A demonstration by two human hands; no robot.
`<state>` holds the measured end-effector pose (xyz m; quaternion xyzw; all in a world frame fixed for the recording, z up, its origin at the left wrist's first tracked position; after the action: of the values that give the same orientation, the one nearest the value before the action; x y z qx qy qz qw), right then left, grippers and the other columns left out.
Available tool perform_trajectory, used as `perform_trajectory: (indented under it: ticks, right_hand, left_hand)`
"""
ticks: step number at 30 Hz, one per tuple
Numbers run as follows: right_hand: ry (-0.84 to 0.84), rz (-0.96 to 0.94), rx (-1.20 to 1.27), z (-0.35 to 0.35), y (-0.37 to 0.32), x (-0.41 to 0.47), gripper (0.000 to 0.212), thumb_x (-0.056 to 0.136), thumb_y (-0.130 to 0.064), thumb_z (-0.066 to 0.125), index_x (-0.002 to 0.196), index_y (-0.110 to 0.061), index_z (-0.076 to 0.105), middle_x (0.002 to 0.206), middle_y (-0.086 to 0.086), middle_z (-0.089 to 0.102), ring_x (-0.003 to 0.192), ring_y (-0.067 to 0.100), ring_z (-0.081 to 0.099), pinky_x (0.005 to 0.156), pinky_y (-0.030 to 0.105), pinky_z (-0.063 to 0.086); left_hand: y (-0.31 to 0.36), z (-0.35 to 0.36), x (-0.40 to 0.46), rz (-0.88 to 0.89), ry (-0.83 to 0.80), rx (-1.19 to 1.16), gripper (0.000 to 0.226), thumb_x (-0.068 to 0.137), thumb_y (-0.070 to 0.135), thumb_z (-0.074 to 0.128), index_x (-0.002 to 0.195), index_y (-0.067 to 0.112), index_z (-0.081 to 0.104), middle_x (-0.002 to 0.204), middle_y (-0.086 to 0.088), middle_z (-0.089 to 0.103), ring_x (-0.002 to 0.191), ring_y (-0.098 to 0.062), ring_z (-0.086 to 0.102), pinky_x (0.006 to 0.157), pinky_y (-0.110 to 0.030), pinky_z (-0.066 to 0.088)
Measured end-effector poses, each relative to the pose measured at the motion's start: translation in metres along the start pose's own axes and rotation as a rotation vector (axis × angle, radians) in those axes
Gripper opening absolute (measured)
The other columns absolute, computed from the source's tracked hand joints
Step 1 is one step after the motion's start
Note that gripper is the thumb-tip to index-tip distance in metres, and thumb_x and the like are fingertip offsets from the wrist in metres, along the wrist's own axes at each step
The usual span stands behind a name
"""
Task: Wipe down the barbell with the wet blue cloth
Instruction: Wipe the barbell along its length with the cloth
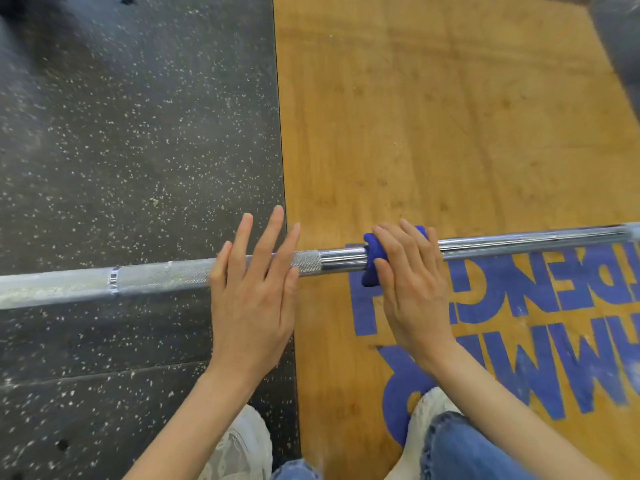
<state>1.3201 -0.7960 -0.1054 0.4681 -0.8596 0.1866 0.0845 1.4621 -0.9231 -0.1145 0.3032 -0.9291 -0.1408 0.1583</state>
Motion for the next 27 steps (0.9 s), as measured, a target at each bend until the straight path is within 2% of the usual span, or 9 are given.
perform_trajectory:
  ticks: [2, 5, 8, 12, 15, 17, 20, 23, 27]
  right_hand:
    - [-0.002, 0.037, 0.030, 0.005, -0.016, 0.005, 0.050, 0.112, -0.029, 0.021, 0.135, -0.007, 0.059, 0.137, 0.004, 0.061, 0.138, 0.027, 0.046, 0.125, 0.045, 0.017]
    - [-0.049, -0.092, 0.094, 0.019, -0.055, 0.014, 0.049, 0.112, -0.028, 0.022, 0.140, -0.006, 0.056, 0.143, 0.005, 0.057, 0.141, 0.026, 0.044, 0.125, 0.044, 0.019]
    - [-0.036, -0.162, 0.046, 0.015, -0.030, 0.009, 0.047, 0.112, -0.026, 0.024, 0.146, -0.007, 0.051, 0.151, 0.007, 0.050, 0.146, 0.026, 0.039, 0.123, 0.046, 0.024]
    - [0.036, -0.036, 0.067, 0.019, -0.027, 0.008, 0.044, 0.112, -0.025, 0.025, 0.146, -0.007, 0.047, 0.154, 0.009, 0.046, 0.147, 0.028, 0.035, 0.124, 0.050, 0.020]
    - [0.002, -0.172, 0.081, 0.030, -0.052, 0.011, 0.041, 0.113, -0.024, 0.027, 0.148, -0.009, 0.041, 0.156, 0.009, 0.043, 0.148, 0.028, 0.033, 0.125, 0.047, 0.019]
    - [0.005, -0.247, 0.014, 0.027, -0.037, 0.012, 0.041, 0.113, -0.026, 0.029, 0.150, -0.011, 0.037, 0.157, 0.009, 0.040, 0.148, 0.027, 0.033, 0.125, 0.046, 0.020]
    - [0.054, -0.165, -0.009, 0.024, -0.012, 0.018, 0.042, 0.113, -0.030, 0.029, 0.150, -0.010, 0.035, 0.156, 0.006, 0.038, 0.147, 0.026, 0.033, 0.125, 0.045, 0.018]
    - [0.076, -0.092, 0.047, 0.035, -0.027, 0.031, 0.042, 0.112, -0.029, 0.029, 0.148, -0.009, 0.036, 0.151, 0.006, 0.042, 0.144, 0.026, 0.035, 0.126, 0.045, 0.016]
    - [0.043, -0.266, 0.025, 0.038, -0.022, 0.040, 0.042, 0.112, -0.031, 0.029, 0.148, -0.011, 0.037, 0.152, 0.003, 0.039, 0.145, 0.023, 0.034, 0.126, 0.042, 0.017]
  left_hand:
    - [0.000, 0.001, 0.002, 0.001, 0.002, 0.010, 0.048, 0.108, 0.027, 0.031, 0.155, 0.021, 0.041, 0.166, 0.002, 0.028, 0.156, -0.026, 0.015, 0.123, -0.039, 0.009]
    - [-0.001, 0.001, 0.003, 0.002, 0.011, 0.019, 0.048, 0.108, 0.027, 0.032, 0.155, 0.022, 0.042, 0.166, 0.002, 0.029, 0.155, -0.026, 0.016, 0.121, -0.041, 0.012]
    - [-0.002, 0.002, 0.005, 0.011, 0.004, 0.031, 0.048, 0.108, 0.028, 0.031, 0.155, 0.022, 0.042, 0.166, 0.003, 0.029, 0.155, -0.025, 0.017, 0.120, -0.043, 0.016]
    - [-0.002, 0.003, 0.010, 0.021, 0.017, 0.089, 0.047, 0.108, 0.030, 0.031, 0.153, 0.022, 0.045, 0.165, 0.001, 0.032, 0.153, -0.026, 0.024, 0.118, -0.043, 0.019]
    - [-0.004, 0.003, 0.015, 0.017, 0.032, 0.085, 0.048, 0.109, 0.033, 0.028, 0.152, 0.023, 0.047, 0.165, 0.000, 0.031, 0.152, -0.026, 0.025, 0.118, -0.043, 0.019]
    - [-0.006, 0.005, 0.020, 0.011, 0.030, 0.084, 0.048, 0.108, 0.033, 0.029, 0.151, 0.022, 0.048, 0.164, 0.000, 0.032, 0.152, -0.026, 0.026, 0.117, -0.044, 0.022]
    - [-0.007, 0.006, 0.030, 0.000, 0.042, 0.087, 0.047, 0.107, 0.033, 0.031, 0.148, 0.022, 0.052, 0.163, 0.000, 0.035, 0.150, -0.027, 0.029, 0.116, -0.043, 0.023]
    - [-0.010, 0.006, 0.041, -0.026, 0.055, 0.086, 0.046, 0.107, 0.033, 0.032, 0.144, 0.021, 0.056, 0.160, 0.000, 0.040, 0.148, -0.028, 0.033, 0.116, -0.042, 0.022]
    - [-0.014, 0.005, 0.056, -0.043, 0.065, 0.086, 0.045, 0.108, 0.033, 0.032, 0.140, 0.020, 0.060, 0.156, -0.001, 0.047, 0.145, -0.029, 0.040, 0.113, -0.042, 0.025]
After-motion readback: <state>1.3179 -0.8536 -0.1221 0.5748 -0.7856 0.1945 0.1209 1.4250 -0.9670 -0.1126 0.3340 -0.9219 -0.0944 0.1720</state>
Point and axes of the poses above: each hand's wrist, its own x-axis towards the middle knuckle, its own z-axis out of the palm, y = z × x, the point moved 8 cm from there along x, towards the middle knuckle
